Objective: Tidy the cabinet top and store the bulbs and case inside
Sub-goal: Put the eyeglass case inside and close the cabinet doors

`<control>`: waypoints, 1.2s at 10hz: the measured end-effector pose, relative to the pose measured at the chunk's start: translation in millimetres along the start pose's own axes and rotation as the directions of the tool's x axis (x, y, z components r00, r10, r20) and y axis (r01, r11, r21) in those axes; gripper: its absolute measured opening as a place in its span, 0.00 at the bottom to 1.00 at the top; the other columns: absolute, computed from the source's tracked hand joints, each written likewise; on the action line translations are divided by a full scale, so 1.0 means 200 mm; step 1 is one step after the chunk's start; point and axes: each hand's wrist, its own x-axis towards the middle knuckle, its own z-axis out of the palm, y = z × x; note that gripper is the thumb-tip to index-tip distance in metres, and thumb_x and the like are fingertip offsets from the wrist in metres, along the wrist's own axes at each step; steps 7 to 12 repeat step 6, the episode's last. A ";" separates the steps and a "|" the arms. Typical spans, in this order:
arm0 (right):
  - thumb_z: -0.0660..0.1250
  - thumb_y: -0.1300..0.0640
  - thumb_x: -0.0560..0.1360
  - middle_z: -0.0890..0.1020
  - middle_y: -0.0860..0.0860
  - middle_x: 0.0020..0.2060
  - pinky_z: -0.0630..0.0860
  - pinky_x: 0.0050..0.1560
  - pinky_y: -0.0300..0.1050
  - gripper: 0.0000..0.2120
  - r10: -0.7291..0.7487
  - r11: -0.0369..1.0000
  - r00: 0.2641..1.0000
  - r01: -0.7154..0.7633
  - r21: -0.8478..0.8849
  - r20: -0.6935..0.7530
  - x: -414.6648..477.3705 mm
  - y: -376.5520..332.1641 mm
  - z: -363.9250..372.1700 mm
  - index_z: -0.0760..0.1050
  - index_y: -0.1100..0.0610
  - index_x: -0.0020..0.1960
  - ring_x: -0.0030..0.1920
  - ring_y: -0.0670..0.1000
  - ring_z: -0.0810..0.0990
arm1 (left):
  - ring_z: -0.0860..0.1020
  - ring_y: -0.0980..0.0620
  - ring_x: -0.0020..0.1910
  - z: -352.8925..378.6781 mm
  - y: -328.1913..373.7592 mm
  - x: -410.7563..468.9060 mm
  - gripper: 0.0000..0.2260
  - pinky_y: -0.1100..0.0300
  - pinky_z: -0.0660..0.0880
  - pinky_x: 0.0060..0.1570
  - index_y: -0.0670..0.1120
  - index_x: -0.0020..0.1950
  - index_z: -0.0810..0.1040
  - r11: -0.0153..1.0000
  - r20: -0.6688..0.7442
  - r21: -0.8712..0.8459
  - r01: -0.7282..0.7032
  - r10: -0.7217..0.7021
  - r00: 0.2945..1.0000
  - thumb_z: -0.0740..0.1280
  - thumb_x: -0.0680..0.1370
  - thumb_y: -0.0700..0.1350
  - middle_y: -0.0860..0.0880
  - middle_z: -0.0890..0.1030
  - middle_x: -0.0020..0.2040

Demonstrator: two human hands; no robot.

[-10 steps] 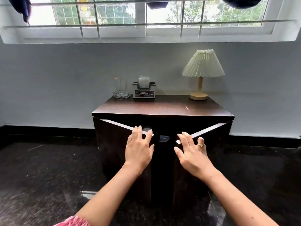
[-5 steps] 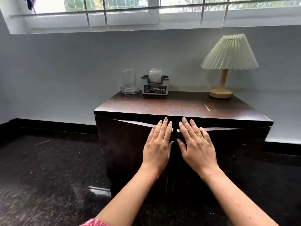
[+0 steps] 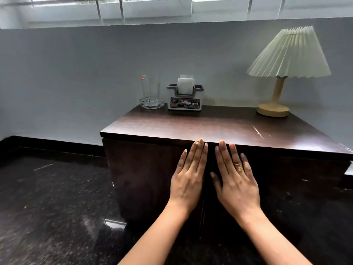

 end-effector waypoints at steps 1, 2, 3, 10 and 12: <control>0.44 0.47 0.77 0.42 0.51 0.75 0.41 0.74 0.50 0.29 -0.032 0.997 0.999 0.031 -0.066 -0.021 0.00 0.02 0.08 0.45 0.57 0.74 0.75 0.51 0.43 | 0.35 0.51 0.74 0.08 -0.01 0.00 0.33 0.53 0.39 0.72 0.42 0.74 0.40 0.994 0.002 0.112 0.003 -0.003 1.000 0.55 0.75 0.46 0.46 0.33 0.75; 0.41 0.47 0.78 0.37 0.51 0.75 0.40 0.73 0.54 0.28 -0.042 0.994 0.998 0.037 -0.104 -0.044 0.01 0.03 0.14 0.42 0.58 0.74 0.75 0.53 0.39 | 0.34 0.49 0.74 0.13 -0.01 0.00 0.34 0.52 0.39 0.72 0.42 0.74 0.38 0.991 -0.017 0.133 -0.008 0.011 1.000 0.54 0.75 0.49 0.44 0.31 0.74; 0.45 0.49 0.77 0.36 0.52 0.74 0.41 0.73 0.57 0.29 -0.039 0.994 0.997 0.032 -0.105 -0.064 0.02 0.02 0.16 0.41 0.58 0.74 0.75 0.54 0.38 | 0.34 0.49 0.74 0.15 -0.03 0.00 0.35 0.52 0.40 0.72 0.42 0.74 0.38 0.989 -0.002 0.144 -0.030 0.031 1.000 0.55 0.76 0.50 0.44 0.31 0.74; 0.35 0.48 0.78 0.46 0.58 0.75 0.47 0.72 0.53 0.28 -0.010 1.000 0.990 0.009 0.002 0.142 -0.04 -0.03 -0.05 0.50 0.62 0.73 0.74 0.58 0.49 | 0.43 0.50 0.75 -0.07 -0.01 -0.07 0.33 0.54 0.44 0.73 0.40 0.74 0.46 0.999 0.197 0.007 -0.042 0.039 0.980 0.55 0.74 0.53 0.45 0.38 0.76; 0.35 0.48 0.78 0.46 0.58 0.75 0.47 0.72 0.53 0.28 -0.010 1.000 0.990 0.009 0.002 0.142 -0.04 -0.03 -0.05 0.50 0.62 0.73 0.74 0.58 0.49 | 0.43 0.50 0.75 -0.07 -0.01 -0.07 0.33 0.54 0.44 0.73 0.40 0.74 0.46 0.999 0.197 0.007 -0.042 0.039 0.980 0.55 0.74 0.53 0.45 0.38 0.76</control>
